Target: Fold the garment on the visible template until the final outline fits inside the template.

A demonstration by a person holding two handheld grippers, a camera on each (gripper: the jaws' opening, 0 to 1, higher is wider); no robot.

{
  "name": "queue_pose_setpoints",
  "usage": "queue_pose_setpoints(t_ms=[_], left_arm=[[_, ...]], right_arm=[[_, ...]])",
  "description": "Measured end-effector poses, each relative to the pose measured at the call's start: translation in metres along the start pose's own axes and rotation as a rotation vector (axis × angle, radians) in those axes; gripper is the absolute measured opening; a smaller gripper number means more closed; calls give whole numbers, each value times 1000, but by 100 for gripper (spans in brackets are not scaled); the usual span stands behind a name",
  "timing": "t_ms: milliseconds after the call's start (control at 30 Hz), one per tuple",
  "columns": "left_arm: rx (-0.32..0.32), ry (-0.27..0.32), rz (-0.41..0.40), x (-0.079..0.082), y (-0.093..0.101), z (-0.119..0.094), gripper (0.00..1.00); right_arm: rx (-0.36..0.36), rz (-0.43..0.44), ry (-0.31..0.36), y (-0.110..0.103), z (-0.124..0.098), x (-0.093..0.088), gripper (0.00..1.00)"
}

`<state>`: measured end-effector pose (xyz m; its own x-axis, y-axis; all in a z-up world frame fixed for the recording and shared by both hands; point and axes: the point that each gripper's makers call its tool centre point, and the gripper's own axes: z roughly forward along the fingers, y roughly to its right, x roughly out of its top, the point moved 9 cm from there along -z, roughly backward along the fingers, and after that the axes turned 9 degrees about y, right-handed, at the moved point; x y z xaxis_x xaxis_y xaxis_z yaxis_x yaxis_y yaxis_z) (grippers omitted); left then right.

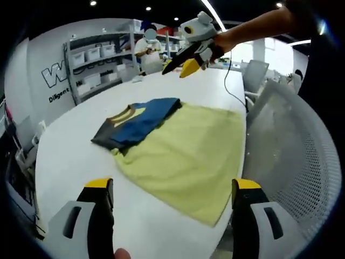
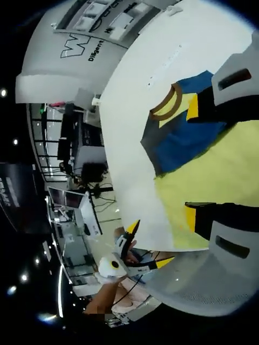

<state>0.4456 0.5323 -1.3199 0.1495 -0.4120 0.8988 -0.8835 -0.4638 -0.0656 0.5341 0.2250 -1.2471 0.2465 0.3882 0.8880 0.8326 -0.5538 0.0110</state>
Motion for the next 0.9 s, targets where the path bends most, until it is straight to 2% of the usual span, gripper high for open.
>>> queue_pose_setpoints(t_ms=[200,333,400,733,900], left_arm=[[-49,-11,27,6,4,6,85],[-83,-23,58,7,7,9,83],[-95,-19,58,7,9,9,81],[-169,-82,79,-8,24,18,77],[-184,-83,84,-7,25,24,76]], right_arm=[[-22,6,15,-7,-12,-6,58],[-13,-49,-17,-16,-25,-20,58],[-10,-48,-19,-20,-31,-28,57],[-7,-51,-103,-35,-59,-69,57],[-16,-27,-114,-42,-68,-83,57]])
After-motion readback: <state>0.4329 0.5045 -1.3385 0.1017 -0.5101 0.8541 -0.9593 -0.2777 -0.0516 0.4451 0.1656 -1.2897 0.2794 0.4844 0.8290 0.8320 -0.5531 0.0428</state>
